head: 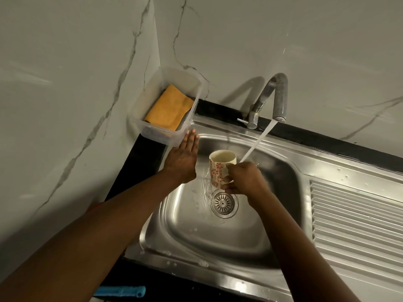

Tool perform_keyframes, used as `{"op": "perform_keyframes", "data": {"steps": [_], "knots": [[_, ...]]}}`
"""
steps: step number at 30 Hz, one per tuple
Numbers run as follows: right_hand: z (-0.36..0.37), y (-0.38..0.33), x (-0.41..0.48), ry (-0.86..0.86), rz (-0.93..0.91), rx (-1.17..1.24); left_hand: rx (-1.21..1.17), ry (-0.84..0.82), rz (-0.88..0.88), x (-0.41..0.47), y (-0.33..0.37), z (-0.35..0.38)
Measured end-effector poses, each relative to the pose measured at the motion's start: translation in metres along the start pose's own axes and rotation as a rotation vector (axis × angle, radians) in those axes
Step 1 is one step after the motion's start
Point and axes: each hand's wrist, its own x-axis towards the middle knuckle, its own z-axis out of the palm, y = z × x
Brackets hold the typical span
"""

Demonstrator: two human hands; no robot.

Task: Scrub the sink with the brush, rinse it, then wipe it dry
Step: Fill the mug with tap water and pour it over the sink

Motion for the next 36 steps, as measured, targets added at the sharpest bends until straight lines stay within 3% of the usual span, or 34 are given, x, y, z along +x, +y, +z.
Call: {"op": "perform_keyframes", "data": {"steps": [4, 8, 15, 21, 36], "knots": [[-0.007, 0.031, -0.012, 0.028, 0.005, 0.386, 0.010, -0.001, 0.036, -0.011, 0.003, 0.001], [-0.021, 0.050, -0.017, 0.025, -0.072, 0.564, -0.040, 0.005, 0.052, -0.019, 0.008, 0.000], [-0.032, 0.048, -0.023, 0.022, -0.180, 0.605, -0.208, 0.072, 0.127, -0.029, 0.033, -0.024], [-0.037, 0.036, -0.031, 0.027, -0.257, 0.577, -0.492, 0.110, 0.013, -0.043, 0.048, -0.050], [-0.047, 0.023, -0.034, 0.024, -0.330, 0.582, -0.505, 0.162, 0.024, -0.054, 0.050, -0.073]]}}
